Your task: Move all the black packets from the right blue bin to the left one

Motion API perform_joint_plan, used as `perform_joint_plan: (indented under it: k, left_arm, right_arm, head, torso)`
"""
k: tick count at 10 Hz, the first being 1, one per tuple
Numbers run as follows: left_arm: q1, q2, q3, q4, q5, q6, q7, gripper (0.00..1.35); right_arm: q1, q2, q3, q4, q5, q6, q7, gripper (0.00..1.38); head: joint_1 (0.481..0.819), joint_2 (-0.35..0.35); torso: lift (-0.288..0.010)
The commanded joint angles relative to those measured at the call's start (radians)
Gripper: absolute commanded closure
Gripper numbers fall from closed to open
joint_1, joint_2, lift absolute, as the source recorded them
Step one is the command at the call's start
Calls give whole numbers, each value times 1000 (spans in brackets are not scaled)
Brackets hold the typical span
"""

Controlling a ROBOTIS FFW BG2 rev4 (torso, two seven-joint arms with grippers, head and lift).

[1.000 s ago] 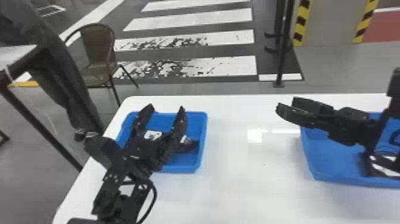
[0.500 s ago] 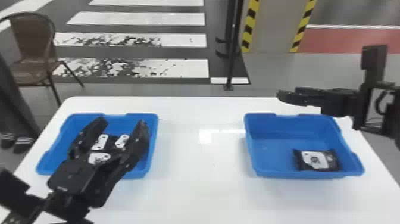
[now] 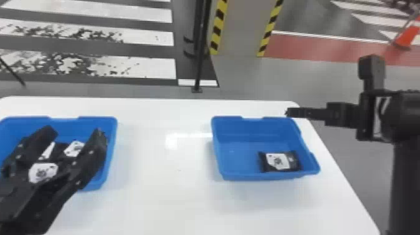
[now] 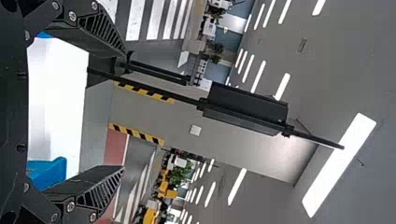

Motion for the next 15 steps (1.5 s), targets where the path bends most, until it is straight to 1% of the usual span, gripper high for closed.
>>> perform_joint_plan:
  k: [1, 2, 3, 4, 5, 6, 9, 10, 12, 15]
  left_arm:
    - [-4, 0, -3, 1, 0, 3, 0, 185]
    - [-6, 2, -5, 1, 0, 3, 0, 185]
    - [-6, 2, -7, 1, 0, 10, 0, 185]
    - [-6, 3, -9, 1, 0, 15, 0, 185]
    - [-6, 3, -9, 1, 0, 15, -2, 185]
    - [-9, 3, -9, -1, 0, 15, -2, 185]
    - [-11, 5, -11, 1, -2, 22, -2, 185]
    - [-14, 6, -13, 1, -2, 25, -2, 185]
    - [-16, 8, -15, 1, -4, 22, -2, 185]
    - [-21, 11, -21, 1, -4, 22, -2, 185]
  right_arm:
    - [-35, 0, 18, 28, 102, 17, 17, 414]
    - [-60, 0, 38, 89, 134, 17, 29, 415]
    - [-87, 2, 62, 177, 158, 17, 41, 415]
    - [-96, 12, 76, 219, 194, 17, 50, 417]
    - [-89, 29, 76, 222, 232, 17, 49, 417]
    - [-84, 37, 78, 251, 234, 17, 49, 417]
    - [-69, 48, 124, 288, 228, 17, 32, 418]
    - [-69, 48, 142, 317, 210, 17, 23, 418]
    - [-69, 49, 192, 310, 208, 17, 0, 418]
    - [-91, 49, 219, 315, 228, 17, -36, 418]
  head:
    - [695, -236]
    - [695, -252]
    - [695, -260]
    - [695, -262]
    - [695, -262]
    - [695, -266]
    - [695, -261]
    - [695, -256]
    - [695, -244]
    - [695, -230]
  torso:
    - [-140]
    - [-140]
    - [-140]
    - [-140]
    - [-140]
    - [-140]
    - [-140]
    - [-140]
    - [-140]
    - [-140]
